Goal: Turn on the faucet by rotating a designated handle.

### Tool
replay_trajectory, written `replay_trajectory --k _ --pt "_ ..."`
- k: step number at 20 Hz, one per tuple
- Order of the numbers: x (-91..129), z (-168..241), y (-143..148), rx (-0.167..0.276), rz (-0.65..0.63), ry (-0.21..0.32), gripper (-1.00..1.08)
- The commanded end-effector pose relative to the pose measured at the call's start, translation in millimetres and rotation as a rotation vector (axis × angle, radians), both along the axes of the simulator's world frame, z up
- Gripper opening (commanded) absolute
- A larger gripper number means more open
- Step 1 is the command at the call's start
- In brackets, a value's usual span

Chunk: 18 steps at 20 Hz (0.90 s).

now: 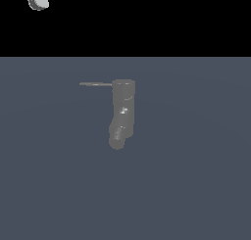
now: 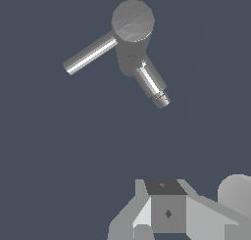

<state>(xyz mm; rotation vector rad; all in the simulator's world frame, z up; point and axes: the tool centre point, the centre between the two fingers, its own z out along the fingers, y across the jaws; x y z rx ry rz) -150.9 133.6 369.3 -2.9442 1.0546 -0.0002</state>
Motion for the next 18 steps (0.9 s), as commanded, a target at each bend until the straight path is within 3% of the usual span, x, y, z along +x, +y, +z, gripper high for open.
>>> replay_trajectory --k 1,18 --pt "11.2 -9.0 6.3 0.002 -0.052 0.0 -1.0" --pt "88.1 -65.2 28.7 0.004 -0.379 0.004 -1.0"
